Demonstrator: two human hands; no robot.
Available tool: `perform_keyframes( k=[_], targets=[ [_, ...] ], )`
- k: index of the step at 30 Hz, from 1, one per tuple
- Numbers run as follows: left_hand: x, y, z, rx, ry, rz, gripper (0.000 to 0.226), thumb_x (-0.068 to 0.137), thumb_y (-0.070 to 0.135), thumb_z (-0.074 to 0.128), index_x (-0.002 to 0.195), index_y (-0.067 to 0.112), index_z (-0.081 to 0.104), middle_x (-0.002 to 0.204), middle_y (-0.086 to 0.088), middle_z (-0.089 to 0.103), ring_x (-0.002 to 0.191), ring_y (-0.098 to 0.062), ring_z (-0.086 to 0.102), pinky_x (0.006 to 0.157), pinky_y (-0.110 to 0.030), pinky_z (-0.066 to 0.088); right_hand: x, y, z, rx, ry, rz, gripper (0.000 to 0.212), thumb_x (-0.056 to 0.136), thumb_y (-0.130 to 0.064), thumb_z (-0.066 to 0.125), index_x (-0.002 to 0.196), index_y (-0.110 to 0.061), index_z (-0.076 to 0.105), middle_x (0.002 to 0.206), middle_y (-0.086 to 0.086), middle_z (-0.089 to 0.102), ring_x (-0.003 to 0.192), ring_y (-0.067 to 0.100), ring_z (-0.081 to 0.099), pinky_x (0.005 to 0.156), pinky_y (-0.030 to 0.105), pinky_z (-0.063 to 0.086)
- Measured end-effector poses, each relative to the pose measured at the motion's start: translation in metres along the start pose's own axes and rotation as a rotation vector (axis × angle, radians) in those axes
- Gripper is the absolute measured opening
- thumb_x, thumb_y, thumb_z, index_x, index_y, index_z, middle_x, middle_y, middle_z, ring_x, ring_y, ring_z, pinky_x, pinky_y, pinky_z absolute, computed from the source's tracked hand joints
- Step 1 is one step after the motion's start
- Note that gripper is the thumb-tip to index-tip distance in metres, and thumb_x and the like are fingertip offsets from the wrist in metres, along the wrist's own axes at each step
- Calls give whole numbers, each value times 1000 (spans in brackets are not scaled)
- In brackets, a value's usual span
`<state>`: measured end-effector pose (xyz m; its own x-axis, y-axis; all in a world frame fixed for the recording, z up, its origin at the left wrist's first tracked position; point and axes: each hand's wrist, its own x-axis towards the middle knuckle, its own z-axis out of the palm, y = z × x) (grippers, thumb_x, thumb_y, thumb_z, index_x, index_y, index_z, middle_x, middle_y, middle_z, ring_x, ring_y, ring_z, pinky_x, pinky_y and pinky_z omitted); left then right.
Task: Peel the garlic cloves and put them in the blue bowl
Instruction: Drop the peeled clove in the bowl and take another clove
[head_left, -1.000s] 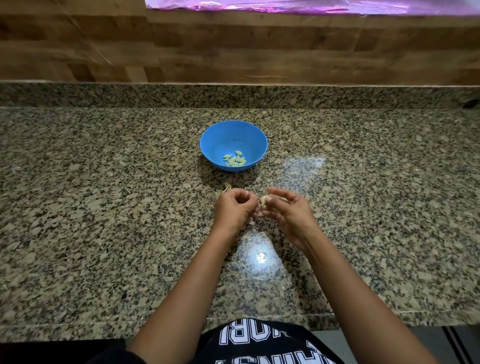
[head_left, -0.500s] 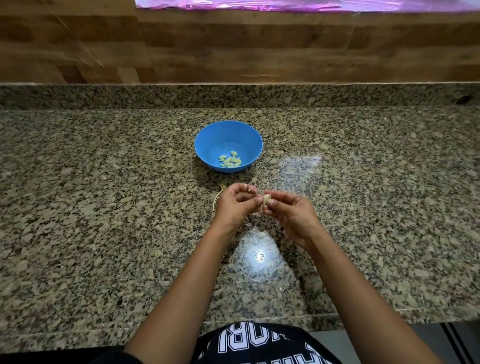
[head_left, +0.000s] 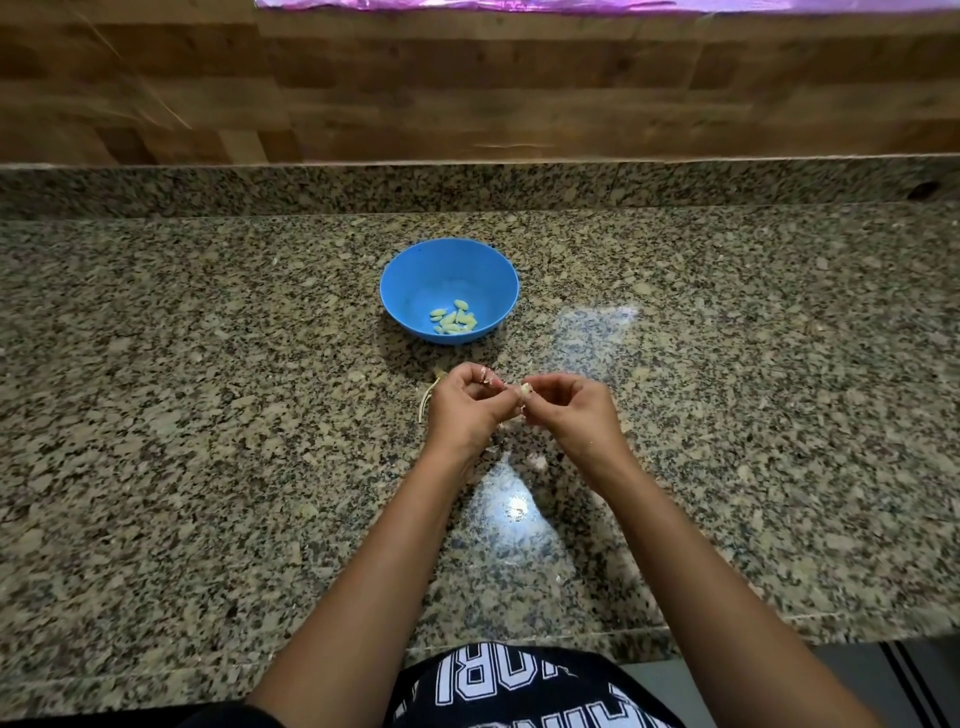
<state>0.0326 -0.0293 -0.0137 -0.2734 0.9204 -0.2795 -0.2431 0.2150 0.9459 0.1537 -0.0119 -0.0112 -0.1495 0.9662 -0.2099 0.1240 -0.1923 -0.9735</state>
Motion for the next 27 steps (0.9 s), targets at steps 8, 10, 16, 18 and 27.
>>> perform_keyframes(
  k=[8,10,16,18,27],
  targets=[
    [3,0,1,126,55,23,27,79,-8,64,74,13,49,70,-3,57,66,-17,55,62,-30,54,-3,-5,-1,206,-72,91,12,85,7,58,88,-2,66,82,10,68,72,18,64,74,30,57],
    [5,0,0,169,64,41,23,80,-5,63,75,15,55,73,-2,60,71,-18,57,75,-38,53,-2,-5,-5,356,-94,161,14,85,10,54,91,3,65,82,9,67,68,14,64,67,23,56],
    [11,-8,0,393,82,49,16,85,6,63,80,21,60,81,-1,66,75,-18,62,69,-32,52,13,2,-24,71,12,189,21,84,3,60,104,-4,62,92,12,67,75,19,63,78,35,55],
    [12,-10,3,483,72,45,10,85,8,62,86,18,62,84,-2,66,71,-14,60,59,-26,49,23,3,-29,-85,56,186,21,85,0,61,105,-5,61,91,11,67,75,20,65,79,40,54],
    [9,-15,-8,805,30,200,10,90,23,62,89,12,63,87,-1,63,78,-15,60,62,-19,47,31,6,-33,-219,96,143,14,88,-4,58,102,-2,61,89,7,65,73,12,62,56,16,49]
  ],
)
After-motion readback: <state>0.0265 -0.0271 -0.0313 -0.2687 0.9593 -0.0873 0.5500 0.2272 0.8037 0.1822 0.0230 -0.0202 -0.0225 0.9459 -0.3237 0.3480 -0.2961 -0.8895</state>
